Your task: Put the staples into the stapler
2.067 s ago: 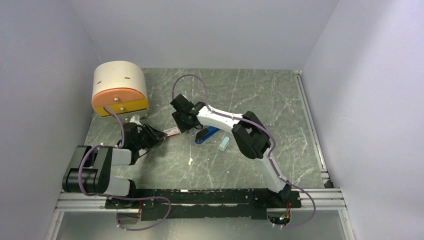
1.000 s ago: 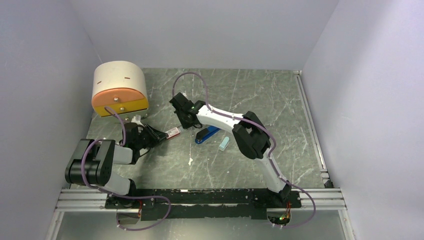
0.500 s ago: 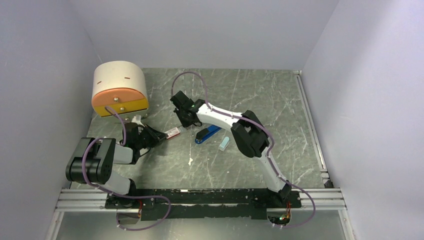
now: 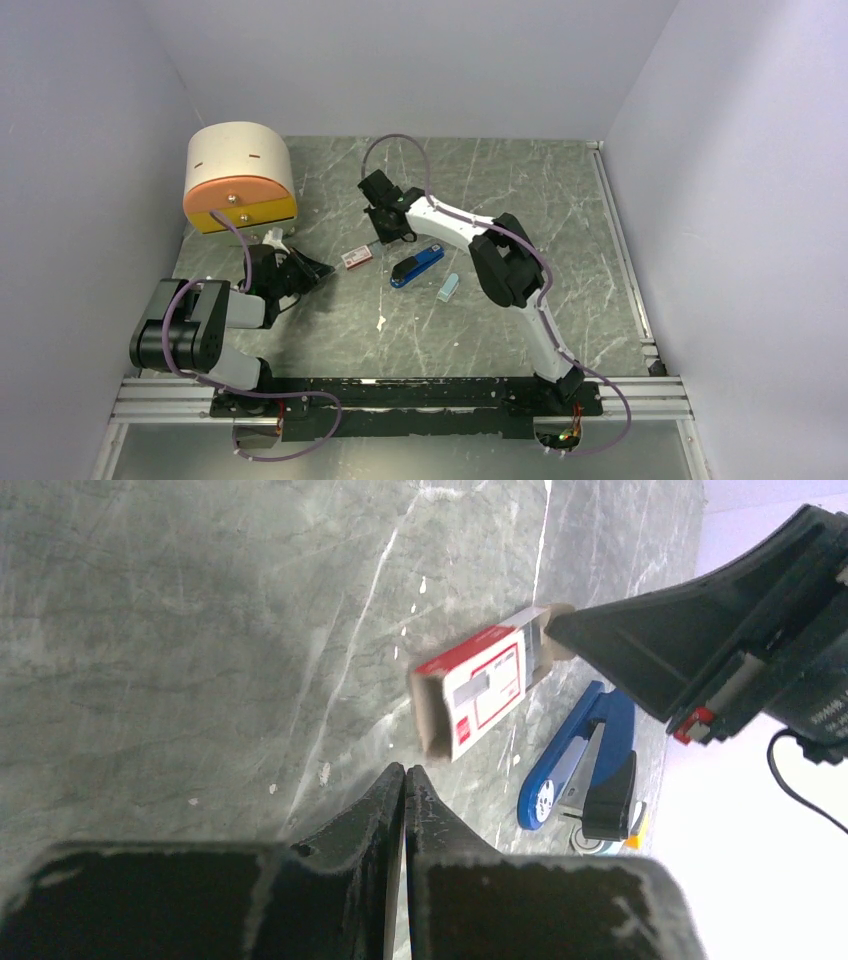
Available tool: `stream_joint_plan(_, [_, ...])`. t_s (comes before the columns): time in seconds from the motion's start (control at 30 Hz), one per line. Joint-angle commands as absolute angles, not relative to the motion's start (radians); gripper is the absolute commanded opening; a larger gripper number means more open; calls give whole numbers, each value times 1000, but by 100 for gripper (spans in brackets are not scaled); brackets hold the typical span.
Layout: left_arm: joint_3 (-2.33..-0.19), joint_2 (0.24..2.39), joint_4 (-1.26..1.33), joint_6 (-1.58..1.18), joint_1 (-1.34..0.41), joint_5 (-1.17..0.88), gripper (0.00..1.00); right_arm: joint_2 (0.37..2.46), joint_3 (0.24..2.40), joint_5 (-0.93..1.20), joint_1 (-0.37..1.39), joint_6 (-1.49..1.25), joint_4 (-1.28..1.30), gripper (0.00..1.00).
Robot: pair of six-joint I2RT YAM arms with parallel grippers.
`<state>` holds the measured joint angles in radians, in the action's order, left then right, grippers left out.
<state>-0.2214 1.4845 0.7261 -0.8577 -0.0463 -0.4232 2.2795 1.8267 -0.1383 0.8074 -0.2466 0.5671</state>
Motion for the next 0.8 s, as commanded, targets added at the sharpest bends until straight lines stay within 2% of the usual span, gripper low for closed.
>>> stream_joint_plan(0.0, [-220, 1476, 757, -828, -37, -446, 11, 2256, 1814, -129, 760, -200, 568, 1])
stream_joint_plan(0.1, [-224, 1478, 757, -829, -38, -444, 11, 2253, 1809, -117, 736, -176, 571, 1])
stream_joint_plan(0.17, [-227, 1487, 775, -835, -38, -460, 15, 2252, 1802, -103, 725, -159, 570, 2])
stream_joint_plan(0.33, [-226, 1536, 888, -891, -42, -521, 39, 2255, 1799, -47, 723, -143, 561, 2])
stream_joint_plan(0.47, [-228, 1584, 978, -928, -68, -533, 49, 2258, 1802, -33, 723, -149, 555, 2])
stream_joint_plan(0.6, [-260, 1623, 1024, -952, -105, -493, 48, 2255, 1801, -27, 724, -150, 550, 2])
stream_joint_plan(0.7, [-289, 1657, 1046, -968, -125, -459, 38, 2251, 1797, -18, 723, -152, 548, 2])
stream_joint_plan(0.77, [-304, 1685, 1071, -983, -139, -455, 36, 2249, 1795, -8, 723, -154, 543, 2])
